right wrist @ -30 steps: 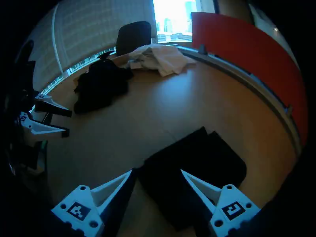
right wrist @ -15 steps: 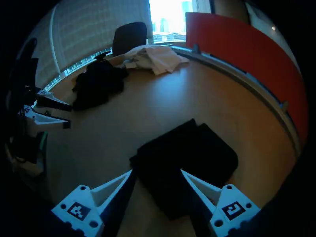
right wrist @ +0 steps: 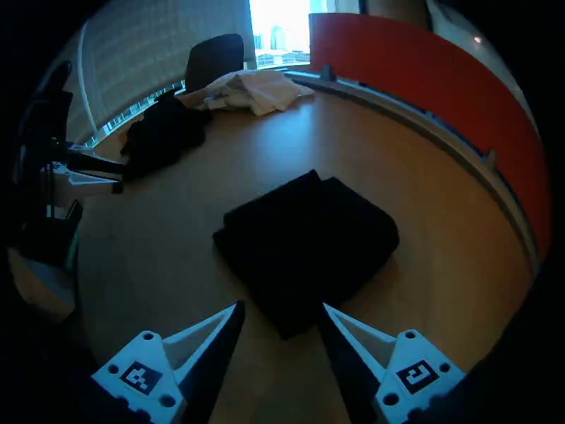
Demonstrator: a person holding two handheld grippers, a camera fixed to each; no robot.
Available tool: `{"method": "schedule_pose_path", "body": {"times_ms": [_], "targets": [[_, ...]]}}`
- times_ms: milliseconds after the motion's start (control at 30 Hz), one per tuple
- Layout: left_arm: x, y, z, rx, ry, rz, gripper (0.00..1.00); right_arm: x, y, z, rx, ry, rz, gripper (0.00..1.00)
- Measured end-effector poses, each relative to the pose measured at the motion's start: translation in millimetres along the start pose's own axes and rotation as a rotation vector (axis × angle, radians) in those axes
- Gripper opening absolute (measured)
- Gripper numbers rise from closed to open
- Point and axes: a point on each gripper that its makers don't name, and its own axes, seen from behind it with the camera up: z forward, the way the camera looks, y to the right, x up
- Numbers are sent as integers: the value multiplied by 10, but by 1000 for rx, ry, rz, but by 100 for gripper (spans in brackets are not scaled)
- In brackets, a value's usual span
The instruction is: Fold towel
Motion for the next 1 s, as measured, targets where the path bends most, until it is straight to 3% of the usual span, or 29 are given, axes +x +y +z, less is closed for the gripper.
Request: {"method": "schedule_pose_path", "body": {"times_ms": [400, 1000], "targets": [[-25, -3, -5, 3, -5, 5, 96, -235, 43, 14, -18, -34, 27, 72], [-47, -45, -30, 7, -5, 8, 95, -284, 18, 46, -15, -41, 47, 33]]}}
